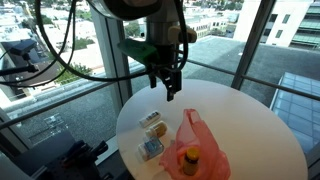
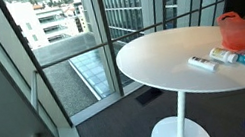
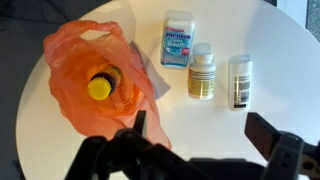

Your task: Move the brown bottle to the plastic

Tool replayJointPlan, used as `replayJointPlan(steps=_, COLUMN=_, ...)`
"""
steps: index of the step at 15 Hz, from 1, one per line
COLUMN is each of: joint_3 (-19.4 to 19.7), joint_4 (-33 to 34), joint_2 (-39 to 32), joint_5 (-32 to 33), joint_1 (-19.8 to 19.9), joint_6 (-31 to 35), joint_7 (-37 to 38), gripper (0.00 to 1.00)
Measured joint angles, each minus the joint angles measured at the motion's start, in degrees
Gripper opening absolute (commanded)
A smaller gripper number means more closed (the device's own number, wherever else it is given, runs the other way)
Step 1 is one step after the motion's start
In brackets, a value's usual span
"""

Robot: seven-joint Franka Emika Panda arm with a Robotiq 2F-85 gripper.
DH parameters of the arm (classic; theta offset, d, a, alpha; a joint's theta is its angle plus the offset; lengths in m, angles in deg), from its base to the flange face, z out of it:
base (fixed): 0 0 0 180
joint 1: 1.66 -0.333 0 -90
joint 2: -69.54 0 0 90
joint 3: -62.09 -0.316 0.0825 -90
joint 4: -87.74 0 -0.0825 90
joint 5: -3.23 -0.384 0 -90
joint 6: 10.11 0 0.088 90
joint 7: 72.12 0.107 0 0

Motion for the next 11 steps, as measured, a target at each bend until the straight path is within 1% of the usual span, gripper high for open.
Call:
replayJointPlan(steps=3, joint_3=-1.5, joint_4=0.2, joint_2=2.7, joint_5=0.0, joint_1=-1.8, joint_6=-7.3, joint_7=-1.2, gripper=1.0)
replayJointPlan(steps=5, joint_3=-2.6, joint_4=0.2, joint_2=3.7, joint_5=0.0, joint_1=-2.8, joint_6=-10.5, joint_7=-1.6, gripper=1.0)
replayJointPlan(steps=7, joint_3=-3.2, joint_4=0.2, joint_2=4.0, joint_5=0.0, joint_1=-3.2, joint_6=-11.4, joint_7=-1.6, gripper=1.0)
replayJointPlan(steps=11, joint_3=-3.1, joint_4=0.1, joint_2=3.8, joint_5=0.0, joint_1=-3.2, joint_6=-11.4, joint_7=-1.6, gripper=1.0)
